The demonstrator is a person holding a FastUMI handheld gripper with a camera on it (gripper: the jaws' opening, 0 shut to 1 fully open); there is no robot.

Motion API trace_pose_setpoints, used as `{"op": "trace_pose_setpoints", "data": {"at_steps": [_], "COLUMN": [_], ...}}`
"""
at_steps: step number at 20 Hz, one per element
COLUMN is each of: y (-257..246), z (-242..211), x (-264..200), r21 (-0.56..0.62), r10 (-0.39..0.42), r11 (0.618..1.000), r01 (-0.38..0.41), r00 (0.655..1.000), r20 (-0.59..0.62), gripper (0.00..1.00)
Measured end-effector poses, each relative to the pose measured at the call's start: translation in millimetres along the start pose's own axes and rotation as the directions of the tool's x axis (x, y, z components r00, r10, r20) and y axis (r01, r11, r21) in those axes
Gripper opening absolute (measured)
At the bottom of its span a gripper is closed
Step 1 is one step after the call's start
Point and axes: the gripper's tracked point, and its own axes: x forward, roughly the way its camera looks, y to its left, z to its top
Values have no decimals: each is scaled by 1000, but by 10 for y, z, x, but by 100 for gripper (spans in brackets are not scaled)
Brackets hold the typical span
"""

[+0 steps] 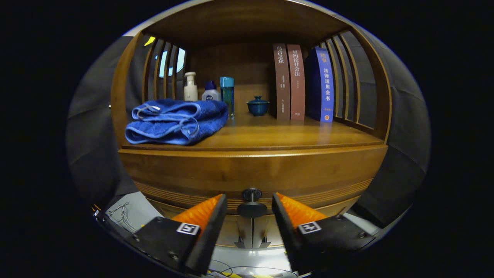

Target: Pull open the drawer, take out the items inside it, and place them on the countertop above the cabinet.

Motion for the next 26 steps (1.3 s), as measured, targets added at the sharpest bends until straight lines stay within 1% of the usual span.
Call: {"op": "trace_pose_setpoints", "data": {"at_steps": [1, 2, 3, 5, 6, 8, 9, 12, 14, 17, 21, 26], "y": [5, 20, -9, -43, -35, -51, -53, -29, -42, -28, -34, -44], "z": [-29, -64, -101, -39, -98, -92, -111, -100, -109, -142, -248, -423], "x": [47, 85, 122, 95, 155, 143, 142, 125, 103, -13, -288, -763], "r21": [-1, 3, -2, 7, 6, -18, -24, 8, -19, -5, -18, -7], "r10": [0, 6, -8, -21, -19, -26, -22, 9, -7, -7, -5, 1], "r11": [1000, 1000, 1000, 1000, 1000, 1000, 999, 1000, 1000, 1000, 1000, 1000], "r01": [0, -6, 8, 21, 20, 25, 21, -9, 6, 7, 4, -2], "r00": [1000, 1000, 1000, 1000, 1000, 1000, 1000, 1000, 999, 998, 996, 992], "r20": [-8, -19, -24, -12, -14, -18, -23, -30, -42, -62, -88, -127], "gripper": [70, 67, 67, 55, 49, 43, 33, 33, 33, 33, 33, 33]}}
